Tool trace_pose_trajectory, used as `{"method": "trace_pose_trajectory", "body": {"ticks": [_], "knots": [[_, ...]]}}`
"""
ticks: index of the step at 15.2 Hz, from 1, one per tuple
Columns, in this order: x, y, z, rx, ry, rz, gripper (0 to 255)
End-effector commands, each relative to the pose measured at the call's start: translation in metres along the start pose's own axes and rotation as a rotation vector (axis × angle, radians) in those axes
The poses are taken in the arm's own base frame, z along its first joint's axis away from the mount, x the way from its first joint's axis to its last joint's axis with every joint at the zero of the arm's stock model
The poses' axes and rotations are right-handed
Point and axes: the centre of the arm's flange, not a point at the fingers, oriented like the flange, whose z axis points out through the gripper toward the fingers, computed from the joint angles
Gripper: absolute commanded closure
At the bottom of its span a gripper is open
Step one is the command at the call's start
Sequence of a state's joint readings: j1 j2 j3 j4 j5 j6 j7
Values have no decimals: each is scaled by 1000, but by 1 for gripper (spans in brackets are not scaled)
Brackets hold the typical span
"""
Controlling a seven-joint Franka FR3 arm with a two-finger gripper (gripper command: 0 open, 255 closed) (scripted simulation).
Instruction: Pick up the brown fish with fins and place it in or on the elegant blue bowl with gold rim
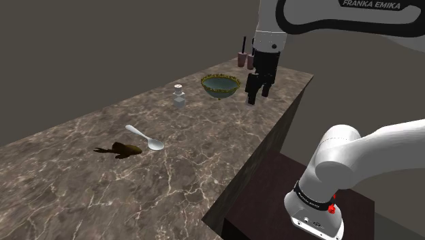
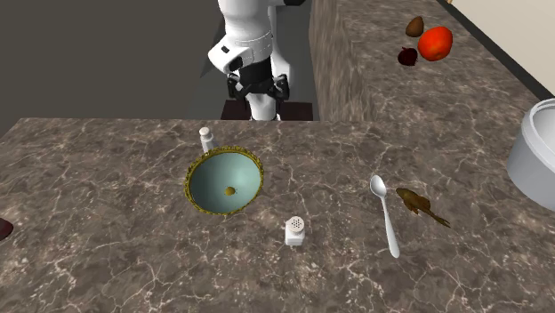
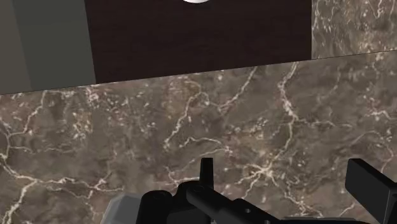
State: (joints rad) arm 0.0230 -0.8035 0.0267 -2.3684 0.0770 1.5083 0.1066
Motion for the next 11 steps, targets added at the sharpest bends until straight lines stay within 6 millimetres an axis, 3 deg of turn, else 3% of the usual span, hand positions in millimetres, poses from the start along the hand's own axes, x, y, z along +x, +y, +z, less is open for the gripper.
{"method": "trace_pose_trajectory", "body": {"ticks": [1,11], "knots": [[0,0,0,0,0,0,0],[50,-118,21,-9,44,-40,0]]}}
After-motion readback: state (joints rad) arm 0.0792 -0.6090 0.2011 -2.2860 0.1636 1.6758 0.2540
